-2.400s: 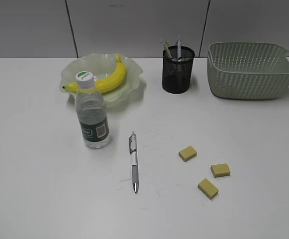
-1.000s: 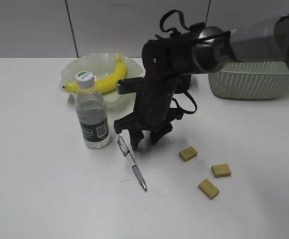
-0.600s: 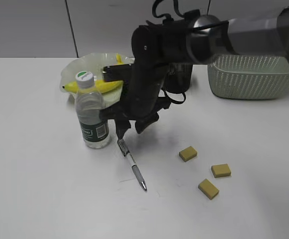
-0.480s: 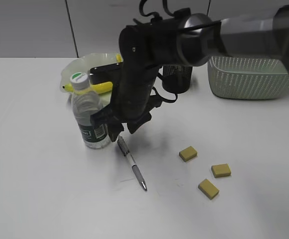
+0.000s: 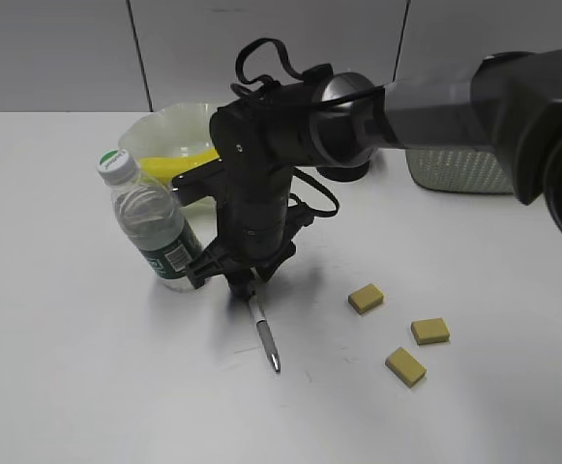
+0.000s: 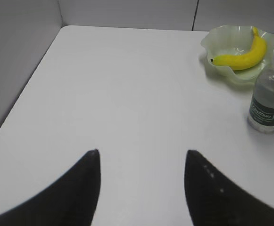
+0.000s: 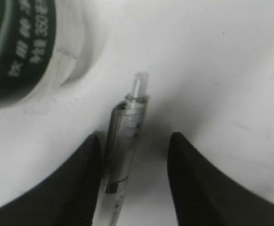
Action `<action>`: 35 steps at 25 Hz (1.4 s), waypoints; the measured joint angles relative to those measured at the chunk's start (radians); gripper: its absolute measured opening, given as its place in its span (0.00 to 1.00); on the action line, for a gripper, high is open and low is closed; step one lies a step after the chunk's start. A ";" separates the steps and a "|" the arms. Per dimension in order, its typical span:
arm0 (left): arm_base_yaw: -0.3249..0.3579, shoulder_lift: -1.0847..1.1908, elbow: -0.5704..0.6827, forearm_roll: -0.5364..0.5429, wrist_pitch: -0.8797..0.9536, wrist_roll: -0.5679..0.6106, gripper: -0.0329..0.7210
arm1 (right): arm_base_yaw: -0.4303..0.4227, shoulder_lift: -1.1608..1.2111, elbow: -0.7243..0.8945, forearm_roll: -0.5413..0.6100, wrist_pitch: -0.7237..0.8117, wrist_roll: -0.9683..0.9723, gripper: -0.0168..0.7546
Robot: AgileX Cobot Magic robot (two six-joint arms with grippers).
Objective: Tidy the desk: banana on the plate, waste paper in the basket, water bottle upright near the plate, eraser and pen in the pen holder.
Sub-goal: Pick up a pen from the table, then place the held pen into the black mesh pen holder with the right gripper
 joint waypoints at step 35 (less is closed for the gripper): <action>0.000 0.000 0.000 0.000 0.000 0.000 0.60 | -0.413 -0.143 0.003 -0.212 -1.026 0.019 0.20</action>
